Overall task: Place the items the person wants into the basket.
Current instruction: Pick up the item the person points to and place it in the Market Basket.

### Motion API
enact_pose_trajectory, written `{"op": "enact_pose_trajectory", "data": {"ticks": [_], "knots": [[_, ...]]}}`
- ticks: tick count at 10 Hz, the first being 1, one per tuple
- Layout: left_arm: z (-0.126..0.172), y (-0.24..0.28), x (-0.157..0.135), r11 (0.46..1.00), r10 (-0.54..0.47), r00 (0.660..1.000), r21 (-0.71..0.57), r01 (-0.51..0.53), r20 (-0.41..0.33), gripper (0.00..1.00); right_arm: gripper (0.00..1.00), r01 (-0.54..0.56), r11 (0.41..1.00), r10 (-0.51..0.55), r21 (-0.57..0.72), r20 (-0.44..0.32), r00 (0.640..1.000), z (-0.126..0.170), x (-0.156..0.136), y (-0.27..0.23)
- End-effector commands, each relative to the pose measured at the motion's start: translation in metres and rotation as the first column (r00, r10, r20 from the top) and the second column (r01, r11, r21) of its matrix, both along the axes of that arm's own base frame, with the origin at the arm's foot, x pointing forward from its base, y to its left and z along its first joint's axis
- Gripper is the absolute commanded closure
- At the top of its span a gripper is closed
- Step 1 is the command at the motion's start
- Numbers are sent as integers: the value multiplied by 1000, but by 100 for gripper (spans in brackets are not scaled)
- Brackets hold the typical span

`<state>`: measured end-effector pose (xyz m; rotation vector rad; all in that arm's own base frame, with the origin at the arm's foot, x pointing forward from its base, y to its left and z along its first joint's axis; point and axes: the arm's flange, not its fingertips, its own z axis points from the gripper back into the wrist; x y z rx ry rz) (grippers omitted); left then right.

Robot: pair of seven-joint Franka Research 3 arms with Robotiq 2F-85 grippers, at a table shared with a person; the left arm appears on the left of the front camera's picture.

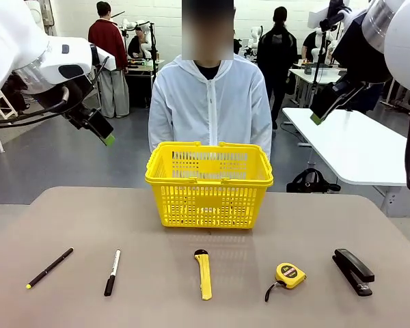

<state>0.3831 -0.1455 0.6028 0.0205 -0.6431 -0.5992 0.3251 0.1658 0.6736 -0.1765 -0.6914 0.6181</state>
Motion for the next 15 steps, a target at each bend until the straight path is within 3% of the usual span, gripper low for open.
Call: {"op": "enact_pose_trajectory", "data": {"ticks": [1,3,4,5,6,9,12,15], "knots": [[-13,0,-4,1000,-10,1000,3,11,-22,0,0,-11,1000,11,14,3,1000,-3,-6,-3],[-13,0,-4,1000,-10,1000,3,11,-22,0,0,-2,1000,2,2,2,1000,1,-1,0],[-9,0,-1,1000,-1,1000,5,1,-16,0,0,-113,986,128,126,-121,984,-15,-9,-21],[14,29,-9,957,-257,933,-203,208,-253,0,0,-173,956,217,237,-178,960,-18,-24,-54],[35,61,-8,938,-282,920,-278,206,-272,0,0,-221,904,298,367,-168,940,-17,-41,-91],[51,143,-7,931,-183,945,-357,78,-271,0,0,-100,856,147,507,-53,988,-8,-85,-182],[40,212,-41,890,-77,976,-456,-25,-205,0,0,-40,864,58,502,-20,998,6,-127,-209],[34,250,-74,853,-24,987,-517,-62,-158,0,0,22,852,6,523,-50,999,8,-136,-231]]}}
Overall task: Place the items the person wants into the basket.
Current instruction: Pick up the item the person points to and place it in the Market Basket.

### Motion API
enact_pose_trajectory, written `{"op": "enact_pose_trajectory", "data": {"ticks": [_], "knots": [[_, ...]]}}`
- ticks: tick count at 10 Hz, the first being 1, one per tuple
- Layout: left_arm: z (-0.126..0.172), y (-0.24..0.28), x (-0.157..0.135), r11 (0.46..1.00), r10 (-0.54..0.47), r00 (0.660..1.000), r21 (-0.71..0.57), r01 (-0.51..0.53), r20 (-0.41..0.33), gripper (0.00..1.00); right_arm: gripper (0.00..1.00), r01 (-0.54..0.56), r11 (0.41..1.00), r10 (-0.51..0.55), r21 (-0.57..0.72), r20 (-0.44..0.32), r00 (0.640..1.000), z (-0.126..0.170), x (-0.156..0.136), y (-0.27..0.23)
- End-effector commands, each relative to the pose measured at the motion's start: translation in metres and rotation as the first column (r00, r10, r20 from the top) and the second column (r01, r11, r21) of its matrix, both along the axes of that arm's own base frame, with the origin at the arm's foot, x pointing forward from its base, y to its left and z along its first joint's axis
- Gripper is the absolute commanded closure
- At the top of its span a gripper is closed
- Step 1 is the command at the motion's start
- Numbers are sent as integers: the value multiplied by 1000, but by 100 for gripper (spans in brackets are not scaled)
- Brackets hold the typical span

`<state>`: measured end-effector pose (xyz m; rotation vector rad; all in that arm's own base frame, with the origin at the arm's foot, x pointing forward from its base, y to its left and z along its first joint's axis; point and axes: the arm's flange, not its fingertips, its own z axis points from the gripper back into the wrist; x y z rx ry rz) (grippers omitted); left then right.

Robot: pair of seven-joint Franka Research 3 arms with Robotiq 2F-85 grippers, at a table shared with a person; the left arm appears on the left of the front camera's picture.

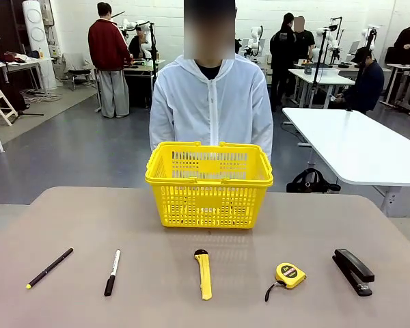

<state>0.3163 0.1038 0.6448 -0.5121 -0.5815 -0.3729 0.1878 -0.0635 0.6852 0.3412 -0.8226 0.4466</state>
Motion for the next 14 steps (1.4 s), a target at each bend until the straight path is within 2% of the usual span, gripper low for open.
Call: {"op": "enact_pose_trajectory", "data": {"ticks": [1,2,3,14], "knots": [[-6,2,-12,1000,12,998,-26,-10,56,0,0,48,999,-47,20,-60,997,-2,2,-8],[-5,1,-14,999,27,997,-24,-25,67,0,0,58,998,-55,35,-70,996,-3,3,-12],[0,6,-10,1000,14,1000,-11,-14,14,0,0,15,1000,-15,10,-15,1000,-2,0,-4],[0,6,-10,1000,14,1000,-11,-14,14,0,0,15,1000,-15,10,-15,1000,-2,0,-4]]}}
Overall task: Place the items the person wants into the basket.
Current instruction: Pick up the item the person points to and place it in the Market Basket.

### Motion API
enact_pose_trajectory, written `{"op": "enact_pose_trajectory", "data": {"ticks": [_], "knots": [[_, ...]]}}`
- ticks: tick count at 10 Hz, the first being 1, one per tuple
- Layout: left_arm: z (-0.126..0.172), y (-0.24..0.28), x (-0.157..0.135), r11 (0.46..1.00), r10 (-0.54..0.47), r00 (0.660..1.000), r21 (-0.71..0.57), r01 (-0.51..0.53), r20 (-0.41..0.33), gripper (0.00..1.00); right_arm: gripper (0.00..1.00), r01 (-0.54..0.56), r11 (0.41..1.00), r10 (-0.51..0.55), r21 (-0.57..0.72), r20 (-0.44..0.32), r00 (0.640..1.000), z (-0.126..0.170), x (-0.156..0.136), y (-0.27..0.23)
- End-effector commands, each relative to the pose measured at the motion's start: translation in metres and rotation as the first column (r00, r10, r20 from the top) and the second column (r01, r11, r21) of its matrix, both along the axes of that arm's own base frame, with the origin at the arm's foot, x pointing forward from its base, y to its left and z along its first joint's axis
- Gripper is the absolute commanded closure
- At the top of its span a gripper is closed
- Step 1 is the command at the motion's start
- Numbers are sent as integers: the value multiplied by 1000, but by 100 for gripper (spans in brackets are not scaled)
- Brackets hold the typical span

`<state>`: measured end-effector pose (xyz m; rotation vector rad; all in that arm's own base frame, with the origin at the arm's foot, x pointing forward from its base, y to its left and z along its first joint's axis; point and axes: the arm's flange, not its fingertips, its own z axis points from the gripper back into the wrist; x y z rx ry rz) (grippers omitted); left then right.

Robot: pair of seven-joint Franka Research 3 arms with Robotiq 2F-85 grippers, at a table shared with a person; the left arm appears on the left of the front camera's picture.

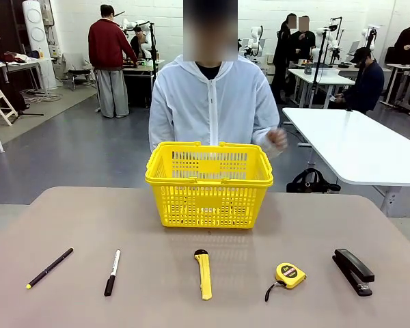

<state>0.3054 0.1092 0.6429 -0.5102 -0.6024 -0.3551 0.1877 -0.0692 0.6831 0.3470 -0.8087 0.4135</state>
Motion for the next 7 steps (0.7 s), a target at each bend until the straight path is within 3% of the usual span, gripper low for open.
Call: {"op": "enact_pose_trajectory", "data": {"ticks": [1,7], "knots": [[2,0,1,1000,-7,1000,-3,7,-1,0,0,-10,1000,10,-3,6,1000,0,0,2],[2,0,1,1000,-7,1000,-3,7,-1,0,0,-10,1000,10,-3,6,1000,0,0,2]]}}
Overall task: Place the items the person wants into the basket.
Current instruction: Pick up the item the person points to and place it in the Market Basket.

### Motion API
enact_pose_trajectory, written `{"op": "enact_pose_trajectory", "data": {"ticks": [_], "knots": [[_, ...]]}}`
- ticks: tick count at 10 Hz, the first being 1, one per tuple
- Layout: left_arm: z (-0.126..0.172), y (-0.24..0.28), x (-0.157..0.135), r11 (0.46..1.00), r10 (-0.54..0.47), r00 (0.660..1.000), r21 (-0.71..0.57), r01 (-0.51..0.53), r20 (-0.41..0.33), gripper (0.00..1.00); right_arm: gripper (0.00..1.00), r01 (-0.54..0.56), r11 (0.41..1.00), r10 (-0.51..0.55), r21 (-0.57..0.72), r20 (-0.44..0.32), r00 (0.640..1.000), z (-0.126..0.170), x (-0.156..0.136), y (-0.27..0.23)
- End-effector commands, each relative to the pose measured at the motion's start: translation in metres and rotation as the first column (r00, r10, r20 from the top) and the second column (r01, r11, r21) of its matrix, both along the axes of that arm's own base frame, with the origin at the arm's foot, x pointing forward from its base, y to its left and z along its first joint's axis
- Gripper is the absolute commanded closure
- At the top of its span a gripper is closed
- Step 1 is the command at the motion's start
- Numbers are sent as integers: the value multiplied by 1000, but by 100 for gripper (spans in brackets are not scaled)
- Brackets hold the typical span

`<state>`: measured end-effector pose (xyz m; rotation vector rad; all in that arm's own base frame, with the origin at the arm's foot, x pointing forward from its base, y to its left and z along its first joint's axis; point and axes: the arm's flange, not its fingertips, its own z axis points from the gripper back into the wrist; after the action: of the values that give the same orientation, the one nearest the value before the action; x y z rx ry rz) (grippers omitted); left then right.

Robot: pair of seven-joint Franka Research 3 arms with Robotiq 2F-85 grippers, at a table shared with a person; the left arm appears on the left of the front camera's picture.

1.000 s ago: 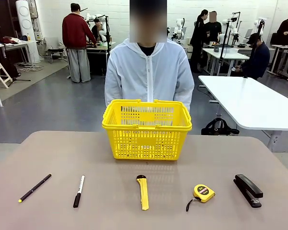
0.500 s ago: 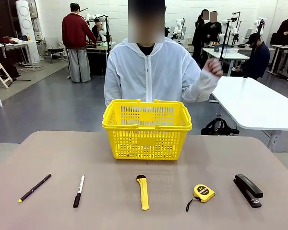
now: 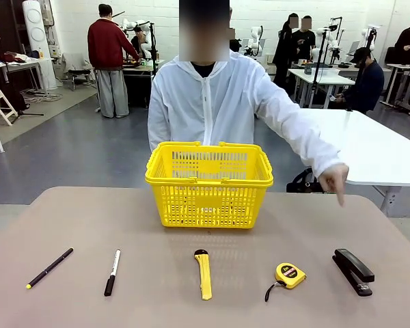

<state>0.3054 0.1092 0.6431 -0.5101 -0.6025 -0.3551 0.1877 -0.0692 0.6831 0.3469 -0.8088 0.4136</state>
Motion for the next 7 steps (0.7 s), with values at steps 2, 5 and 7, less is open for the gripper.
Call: {"op": "enact_pose_trajectory", "data": {"ticks": [2,5,7], "knots": [[1,0,1,1000,-7,1000,-3,7,-1,0,0,-10,1000,10,-3,6,1000,0,0,2],[1,0,1,1000,-7,1000,-3,7,-1,0,0,-10,1000,10,-3,6,1000,0,0,2],[1,0,1,1000,-7,1000,-3,7,-1,0,0,52,993,-70,-108,-177,982,-13,43,17]]}}
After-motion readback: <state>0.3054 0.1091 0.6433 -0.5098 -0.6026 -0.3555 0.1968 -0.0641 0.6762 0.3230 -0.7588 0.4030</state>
